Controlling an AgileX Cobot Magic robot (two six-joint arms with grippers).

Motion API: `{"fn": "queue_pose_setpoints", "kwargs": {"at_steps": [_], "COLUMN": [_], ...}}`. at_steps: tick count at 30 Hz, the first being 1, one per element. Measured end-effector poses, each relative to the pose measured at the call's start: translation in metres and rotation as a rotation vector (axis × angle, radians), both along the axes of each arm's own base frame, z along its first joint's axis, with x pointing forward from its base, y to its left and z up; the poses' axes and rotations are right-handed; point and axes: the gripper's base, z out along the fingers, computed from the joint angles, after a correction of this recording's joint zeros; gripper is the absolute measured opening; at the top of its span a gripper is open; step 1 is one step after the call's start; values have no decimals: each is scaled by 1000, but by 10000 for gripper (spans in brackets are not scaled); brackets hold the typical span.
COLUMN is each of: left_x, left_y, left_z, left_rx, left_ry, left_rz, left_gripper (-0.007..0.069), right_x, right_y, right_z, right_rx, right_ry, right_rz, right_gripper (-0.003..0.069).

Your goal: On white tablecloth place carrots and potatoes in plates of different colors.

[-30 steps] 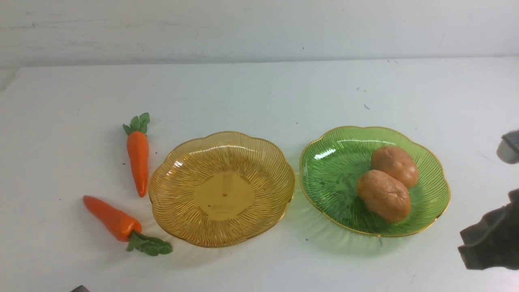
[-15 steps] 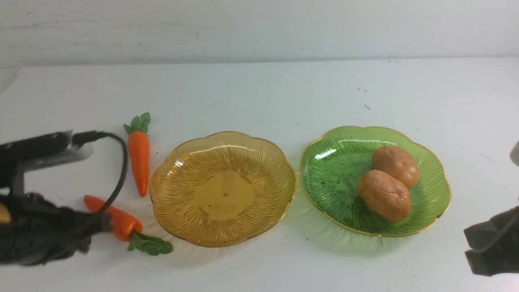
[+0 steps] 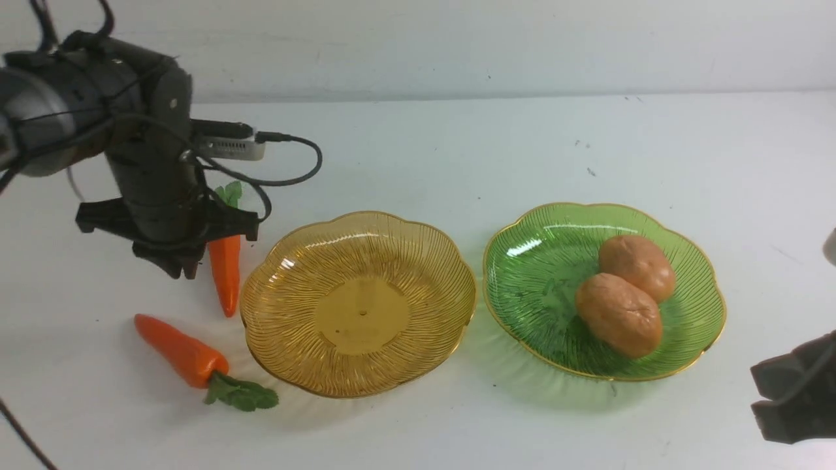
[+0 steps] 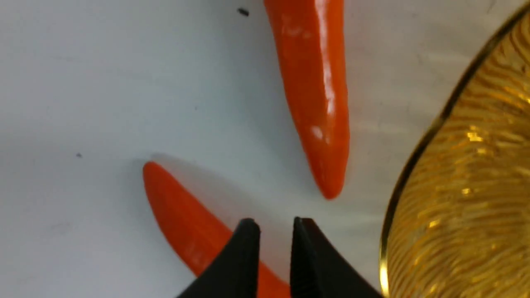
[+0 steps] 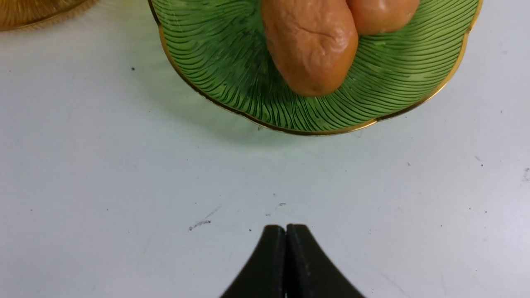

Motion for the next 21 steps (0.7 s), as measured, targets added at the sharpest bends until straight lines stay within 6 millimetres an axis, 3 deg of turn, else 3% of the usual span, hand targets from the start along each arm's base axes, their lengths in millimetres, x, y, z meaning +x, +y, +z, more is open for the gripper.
{"fn": "queue_pose_setpoints", "kwargs": {"at_steps": [7, 10, 17, 21], "left_x": [38, 51, 66, 67], "left_y": [-6, -9, -3, -1], "left_z": [-6, -14, -56, -62], "left_rx": [4, 2, 98, 129], "left_ry": [-3, -17, 37, 45], "left_rz": [14, 14, 32, 49], "left_gripper": [219, 305, 528, 560], "right_x": [0, 1, 2, 2], "right_y": [0, 0, 1, 1], "right_z": [0, 0, 2, 2], "right_rx": [2, 4, 11, 13], "right_ry": [-4, -8, -27, -27], "right_rz": [0, 0, 1, -1], "right_gripper": [-15, -15, -15, -15]}}
